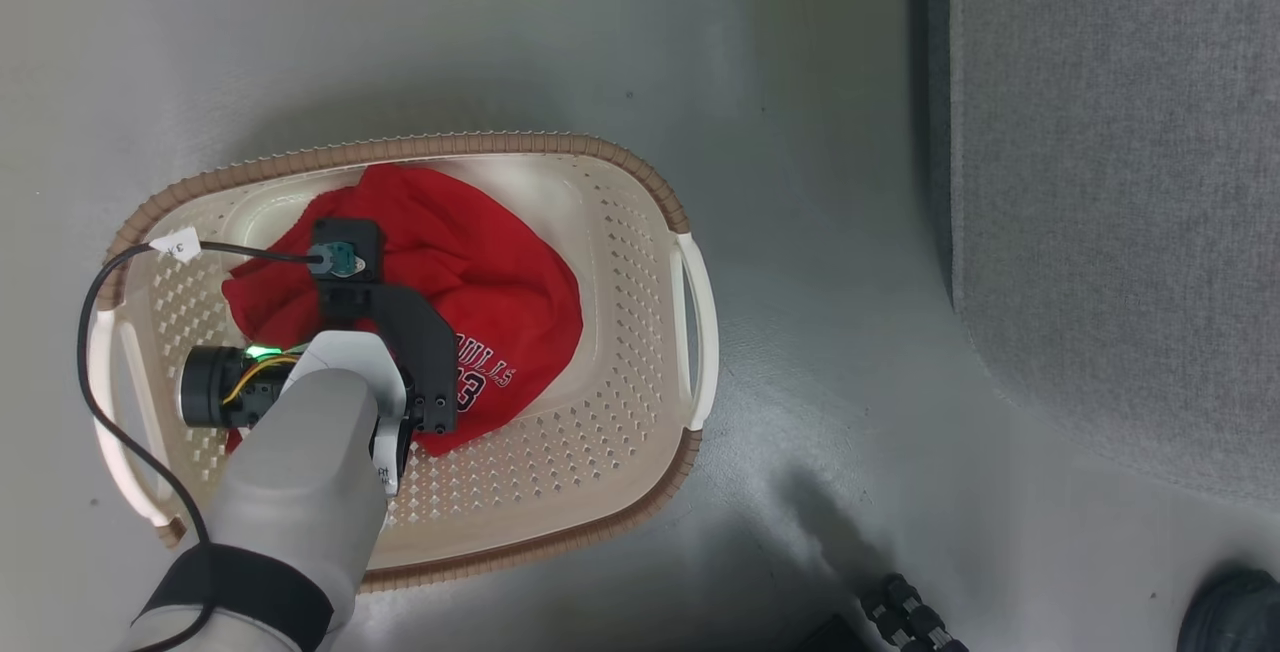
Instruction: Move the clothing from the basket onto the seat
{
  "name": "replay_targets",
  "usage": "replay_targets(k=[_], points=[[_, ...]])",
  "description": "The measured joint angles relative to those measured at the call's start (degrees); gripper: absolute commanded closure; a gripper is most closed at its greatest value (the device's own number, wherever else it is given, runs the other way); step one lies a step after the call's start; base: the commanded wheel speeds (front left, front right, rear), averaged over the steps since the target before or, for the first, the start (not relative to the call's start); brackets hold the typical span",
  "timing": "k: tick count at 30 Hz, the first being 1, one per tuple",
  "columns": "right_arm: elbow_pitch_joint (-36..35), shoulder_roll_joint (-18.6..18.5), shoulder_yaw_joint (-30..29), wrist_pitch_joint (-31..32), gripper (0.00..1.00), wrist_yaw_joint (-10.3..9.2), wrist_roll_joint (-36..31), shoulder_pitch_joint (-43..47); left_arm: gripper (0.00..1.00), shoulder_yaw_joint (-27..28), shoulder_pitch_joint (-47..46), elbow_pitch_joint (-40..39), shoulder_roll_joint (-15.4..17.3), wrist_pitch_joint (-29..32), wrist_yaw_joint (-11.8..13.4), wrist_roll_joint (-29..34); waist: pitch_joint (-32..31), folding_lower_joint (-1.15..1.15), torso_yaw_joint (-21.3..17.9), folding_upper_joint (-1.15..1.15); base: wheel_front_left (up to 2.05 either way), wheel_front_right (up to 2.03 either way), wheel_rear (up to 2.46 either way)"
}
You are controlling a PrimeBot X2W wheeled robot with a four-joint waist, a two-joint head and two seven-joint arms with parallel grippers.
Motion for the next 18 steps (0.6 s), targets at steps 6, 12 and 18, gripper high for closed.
replay_targets(k=[6, 12, 18], points=[[-0.14, -0.41, 0.31, 0.0, 0.0, 0.0, 0.03, -0.07, 1.0, -0.18, 0.09, -0.01, 0.0, 0.67, 0.0, -0.14, 0.22, -0.01, -0.22, 0.0, 0.0, 0.0, 0.0], [0.0, -0.66, 0.6, 0.0, 0.0, 0.0, 0.03, -0.13, 1.0, -0.9, 1.45, -0.37, 0.0, 1.16, 0.0, -0.88, -0.32, -0.01, -0.05, 0.0, 0.0, 0.0, 0.0], [0.35, -0.73, 1.23, 0.0, 0.0, 0.0, 0.03, -0.28, 1.0, -1.8, 3.31, -2.88, 0.04, 1.01, 0.0, -1.69, -1.53, -0.01, 0.39, 0.0, 0.0, 0.0, 0.0]])
